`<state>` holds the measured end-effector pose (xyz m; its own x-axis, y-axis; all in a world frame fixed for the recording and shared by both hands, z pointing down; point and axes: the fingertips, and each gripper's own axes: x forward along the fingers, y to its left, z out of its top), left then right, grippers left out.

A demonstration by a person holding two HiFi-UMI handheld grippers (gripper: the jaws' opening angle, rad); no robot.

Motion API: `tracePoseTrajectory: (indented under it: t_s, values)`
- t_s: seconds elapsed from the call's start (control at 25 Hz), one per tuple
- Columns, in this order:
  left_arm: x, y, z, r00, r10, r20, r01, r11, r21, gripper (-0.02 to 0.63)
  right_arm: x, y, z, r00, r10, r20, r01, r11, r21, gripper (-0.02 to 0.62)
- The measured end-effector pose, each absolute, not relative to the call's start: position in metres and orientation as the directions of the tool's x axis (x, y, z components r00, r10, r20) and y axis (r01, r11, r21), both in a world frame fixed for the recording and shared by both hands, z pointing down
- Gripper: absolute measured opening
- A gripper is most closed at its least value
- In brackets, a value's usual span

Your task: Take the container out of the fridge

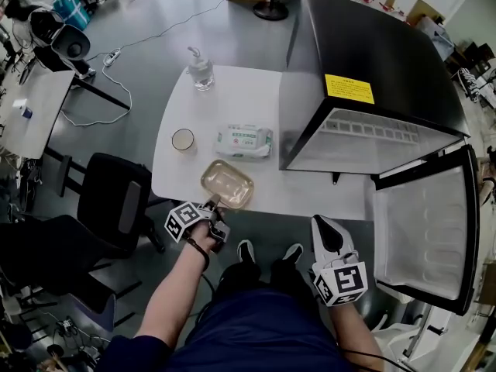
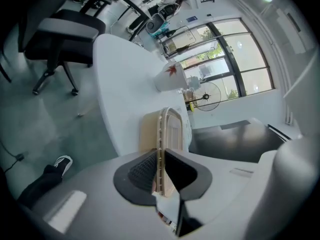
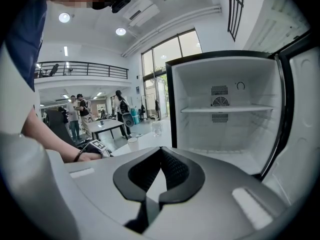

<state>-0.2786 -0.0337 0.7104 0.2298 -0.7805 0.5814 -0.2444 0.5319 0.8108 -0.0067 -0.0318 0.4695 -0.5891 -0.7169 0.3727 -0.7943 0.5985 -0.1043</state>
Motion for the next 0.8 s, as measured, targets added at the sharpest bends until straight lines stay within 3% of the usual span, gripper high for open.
tracePoseTrajectory:
  t_s: [0.2,0.32,0.4,0.8]
  values:
    - [-0.279,-0.041,0.718,0.193,-0.795,0.576,-0.211,0.539,0.815,0.052,-0.001,-0.027,0.470,-0.576,-0.723,0.382,-0.804,0.586,-0.104,0.006]
    - [-0.277,-0.045,0.713,0.194,-0.812,0.550,-0.236,0.505,0.830,0.159,0.003,-0.026,0.472,-0.568,-0.732,0.378,-0.812,0.572,-0.114,0.006]
    - [-0.278,-0.043,0.711,0.195,-0.810,0.553,-0.268,0.498,0.824,0.194,0.005,-0.027,0.472,-0.564,-0.736,0.376,-0.816,0.566,-0.116,0.006]
    - [-0.310,-0.024,0.628,0.153,-0.857,0.493,-0.469,0.376,0.799,0.204,0.009,-0.038,0.453,-0.590,-0.738,0.327,-0.801,0.585,-0.126,0.006]
